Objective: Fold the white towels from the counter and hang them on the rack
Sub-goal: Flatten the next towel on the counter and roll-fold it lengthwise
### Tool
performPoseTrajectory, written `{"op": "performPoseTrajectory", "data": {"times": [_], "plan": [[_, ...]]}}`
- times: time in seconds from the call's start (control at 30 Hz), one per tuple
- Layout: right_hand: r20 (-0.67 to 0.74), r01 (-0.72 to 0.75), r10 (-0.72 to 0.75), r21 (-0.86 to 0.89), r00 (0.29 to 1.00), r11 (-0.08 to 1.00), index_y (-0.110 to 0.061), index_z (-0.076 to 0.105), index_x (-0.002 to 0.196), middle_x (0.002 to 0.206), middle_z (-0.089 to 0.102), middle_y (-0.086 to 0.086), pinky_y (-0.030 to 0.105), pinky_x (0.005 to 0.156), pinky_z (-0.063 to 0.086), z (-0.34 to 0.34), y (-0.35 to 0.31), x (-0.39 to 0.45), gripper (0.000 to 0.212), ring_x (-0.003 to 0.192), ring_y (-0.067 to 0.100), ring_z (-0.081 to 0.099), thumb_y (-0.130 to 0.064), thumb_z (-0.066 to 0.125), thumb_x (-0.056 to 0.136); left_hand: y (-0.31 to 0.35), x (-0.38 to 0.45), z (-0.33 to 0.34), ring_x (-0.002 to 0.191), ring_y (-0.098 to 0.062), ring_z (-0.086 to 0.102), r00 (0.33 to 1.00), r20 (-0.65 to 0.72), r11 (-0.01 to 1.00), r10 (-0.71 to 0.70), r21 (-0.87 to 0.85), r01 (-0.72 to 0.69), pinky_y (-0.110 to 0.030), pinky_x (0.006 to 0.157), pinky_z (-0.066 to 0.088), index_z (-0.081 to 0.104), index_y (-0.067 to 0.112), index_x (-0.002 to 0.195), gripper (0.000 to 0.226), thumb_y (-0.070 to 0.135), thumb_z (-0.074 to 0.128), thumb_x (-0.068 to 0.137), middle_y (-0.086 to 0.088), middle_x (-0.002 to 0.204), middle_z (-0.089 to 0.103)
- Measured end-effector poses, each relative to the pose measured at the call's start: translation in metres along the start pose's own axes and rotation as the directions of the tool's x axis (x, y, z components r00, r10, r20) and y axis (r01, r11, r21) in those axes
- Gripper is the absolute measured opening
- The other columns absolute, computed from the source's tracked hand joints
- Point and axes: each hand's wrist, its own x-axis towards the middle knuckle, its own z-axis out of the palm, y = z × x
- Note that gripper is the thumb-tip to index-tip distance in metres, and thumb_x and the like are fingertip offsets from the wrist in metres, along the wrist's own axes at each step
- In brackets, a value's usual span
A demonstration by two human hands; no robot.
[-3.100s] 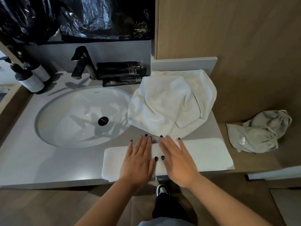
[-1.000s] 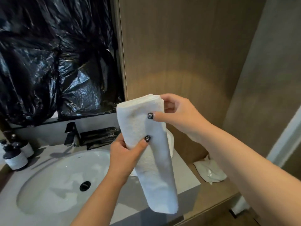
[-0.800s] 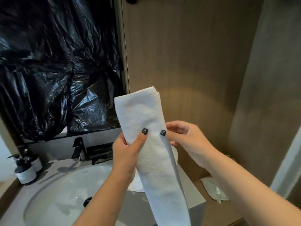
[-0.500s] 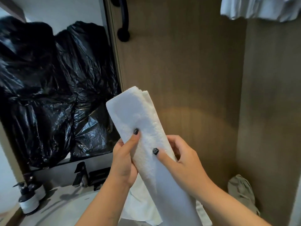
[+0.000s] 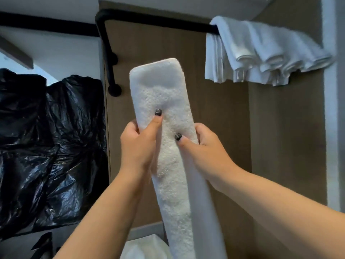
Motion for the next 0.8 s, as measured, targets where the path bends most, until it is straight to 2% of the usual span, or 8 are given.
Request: {"op": "performPoseTrajectory", "data": {"times": [0.07,0.13,0.2,0.4,0.53,0.6,0.7,0.8], "plan": [[-0.031,0.069,-0.069,0.001,0.997,0.998,-0.012,0.061,0.105,0.101,0.067,0.005,0.042,0.085,0.053,-0.022,-0.017,0.023,0.014,0.093,0.020,0.065,-0.017,0.062,0.092,0.004,0.002,0.021,0.091,-0.020,0.073,1.000,-0.009,0.999,0.027,-0.027,-0.027,-0.041,0.081,0.058,0.062,0.014,0.110,0.033,0.034,0.073,0.087,-0.003,0.101,0.075],[-0.060,0.123,-0.121,0.032,0.991,0.992,-0.012,0.062,0.104,0.099,0.068,0.004,0.037,0.080,0.053,-0.039,-0.033,0.044,0.013,0.088,0.017,0.065,-0.016,0.063,0.092,0.006,-0.001,0.037,0.086,-0.015,0.072,0.998,0.002,0.998,0.061,-0.026,-0.061,-0.032,0.073,0.057,0.062,0.012,0.110,0.029,0.031,0.070,0.089,-0.001,0.097,0.075],[-0.082,0.146,-0.138,0.089,0.987,0.985,-0.013,0.062,0.105,0.100,0.070,0.007,0.037,0.079,0.053,-0.052,-0.045,0.064,0.014,0.089,0.021,0.066,-0.017,0.064,0.092,0.003,-0.006,0.051,0.081,-0.013,0.071,0.996,0.031,0.996,0.089,-0.010,-0.089,-0.026,0.067,0.054,0.063,0.011,0.107,0.026,0.028,0.071,0.088,0.000,0.091,0.075],[-0.119,0.202,-0.183,0.170,0.976,0.965,-0.010,0.060,0.105,0.088,0.062,0.004,0.031,0.066,0.048,-0.075,-0.070,0.125,0.017,0.077,0.016,0.059,-0.021,0.062,0.093,-0.009,0.000,0.082,0.087,-0.021,0.074,0.977,0.132,0.984,0.169,0.034,-0.174,-0.035,0.071,0.058,0.072,0.017,0.100,0.048,0.038,0.089,0.061,-0.002,0.094,0.077],[-0.152,0.284,-0.262,0.145,0.953,0.948,-0.008,0.059,0.108,0.101,0.066,0.011,0.040,0.075,0.053,-0.085,-0.081,0.170,0.022,0.087,0.024,0.064,-0.023,0.064,0.091,-0.025,0.019,0.089,0.081,-0.018,0.075,0.967,0.150,0.976,0.206,0.037,-0.214,-0.021,0.061,0.055,0.069,0.012,0.099,0.061,0.036,0.093,0.048,-0.004,0.089,0.077],[-0.167,0.312,-0.289,0.139,0.943,0.940,-0.007,0.058,0.109,0.105,0.066,0.013,0.041,0.080,0.054,-0.089,-0.081,0.195,0.025,0.091,0.025,0.064,-0.023,0.064,0.091,-0.033,0.035,0.091,0.078,-0.021,0.075,0.964,0.151,0.972,0.219,0.046,-0.228,-0.024,0.061,0.055,0.069,0.011,0.097,0.066,0.038,0.088,0.041,-0.009,0.087,0.077],[-0.171,0.341,-0.315,0.150,0.934,0.928,-0.007,0.059,0.107,0.104,0.068,0.012,0.046,0.087,0.056,-0.089,-0.080,0.231,0.025,0.094,0.026,0.066,-0.024,0.066,0.090,-0.039,0.066,0.095,0.081,-0.026,0.075,0.960,0.173,0.969,0.221,0.071,-0.236,-0.032,0.067,0.058,0.070,0.011,0.098,0.056,0.029,0.098,0.053,-0.009,0.087,0.077],[-0.179,0.372,-0.351,0.102,0.919,0.922,-0.008,0.063,0.105,0.101,0.069,0.010,0.047,0.088,0.056,-0.089,-0.083,0.262,0.026,0.093,0.027,0.067,-0.025,0.067,0.085,-0.037,0.099,0.104,0.087,-0.027,0.074,0.948,0.195,0.960,0.251,0.073,-0.270,-0.043,0.080,0.059,0.069,0.008,0.102,0.051,0.024,0.093,0.059,-0.008,0.092,0.077]]}}
